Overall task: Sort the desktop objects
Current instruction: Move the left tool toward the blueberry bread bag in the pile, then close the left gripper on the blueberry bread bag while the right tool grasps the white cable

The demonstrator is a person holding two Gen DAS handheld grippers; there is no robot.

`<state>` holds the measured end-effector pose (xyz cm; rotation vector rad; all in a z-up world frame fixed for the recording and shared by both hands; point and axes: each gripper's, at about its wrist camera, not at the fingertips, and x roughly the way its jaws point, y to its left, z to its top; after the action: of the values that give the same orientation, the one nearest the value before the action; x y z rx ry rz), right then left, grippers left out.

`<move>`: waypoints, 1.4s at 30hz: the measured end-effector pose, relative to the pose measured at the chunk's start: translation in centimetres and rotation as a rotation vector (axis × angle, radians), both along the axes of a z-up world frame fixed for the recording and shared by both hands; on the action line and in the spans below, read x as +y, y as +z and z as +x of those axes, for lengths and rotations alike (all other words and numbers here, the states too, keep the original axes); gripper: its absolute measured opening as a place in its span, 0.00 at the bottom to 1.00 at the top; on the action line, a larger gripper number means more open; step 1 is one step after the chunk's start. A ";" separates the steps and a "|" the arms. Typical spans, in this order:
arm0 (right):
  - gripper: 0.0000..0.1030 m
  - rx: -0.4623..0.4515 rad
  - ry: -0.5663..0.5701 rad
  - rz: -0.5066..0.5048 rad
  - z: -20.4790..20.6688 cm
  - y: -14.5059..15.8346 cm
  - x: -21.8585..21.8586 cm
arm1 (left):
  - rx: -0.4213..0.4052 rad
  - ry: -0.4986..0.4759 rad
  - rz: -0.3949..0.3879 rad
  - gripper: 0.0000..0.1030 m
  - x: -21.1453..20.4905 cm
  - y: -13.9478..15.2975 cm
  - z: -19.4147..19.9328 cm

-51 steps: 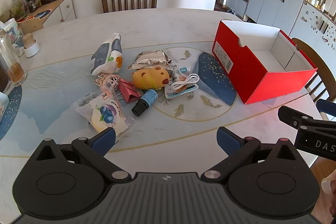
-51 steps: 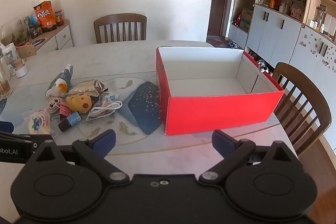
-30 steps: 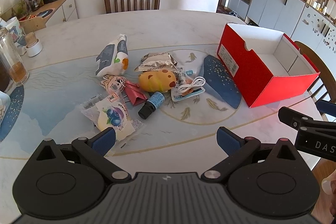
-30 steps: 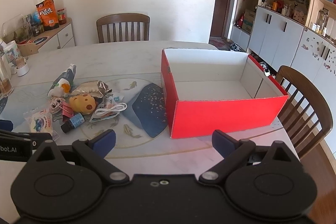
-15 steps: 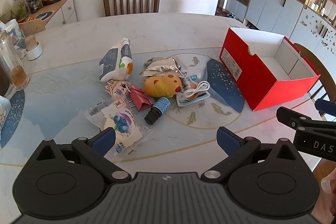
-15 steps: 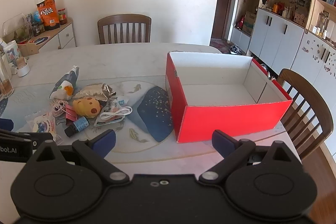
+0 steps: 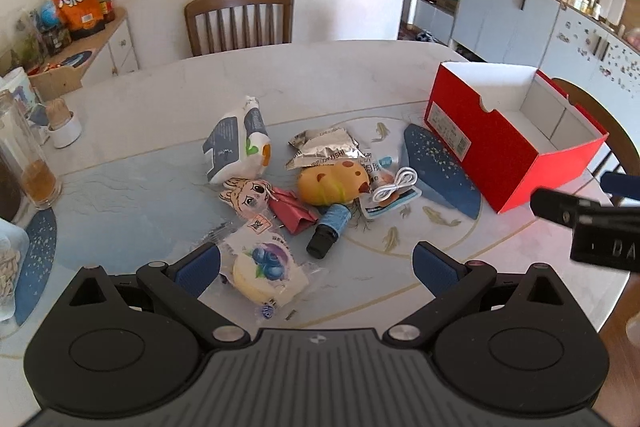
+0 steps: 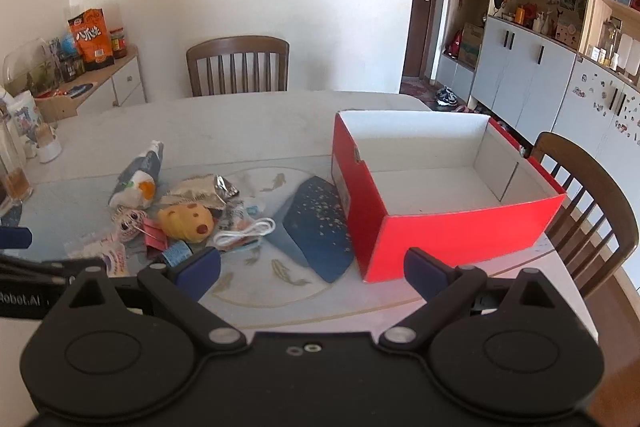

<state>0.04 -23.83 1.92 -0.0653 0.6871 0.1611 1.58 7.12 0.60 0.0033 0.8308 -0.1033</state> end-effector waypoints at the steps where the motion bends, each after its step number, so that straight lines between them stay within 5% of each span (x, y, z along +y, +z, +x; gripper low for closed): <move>1: 0.96 0.006 0.006 0.005 0.1 -0.2 0.2 | 0.000 -0.008 -0.001 1.00 0.3 -0.2 0.0; 9: 0.96 0.062 0.053 -0.010 2.6 -2.1 1.6 | 0.008 -0.010 0.050 1.00 1.3 -2.9 0.8; 28: 0.94 0.127 0.241 -0.046 10.3 -7.2 3.8 | 0.126 0.217 0.084 0.99 2.4 -7.5 5.2; 42: 0.94 0.157 0.374 -0.102 13.7 -10.7 6.6 | 0.149 0.221 0.075 0.99 2.3 -8.6 6.4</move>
<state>13.72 -17.21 -8.79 -0.2823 0.8357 0.4946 7.98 9.47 -7.95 -0.0264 0.9782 0.1372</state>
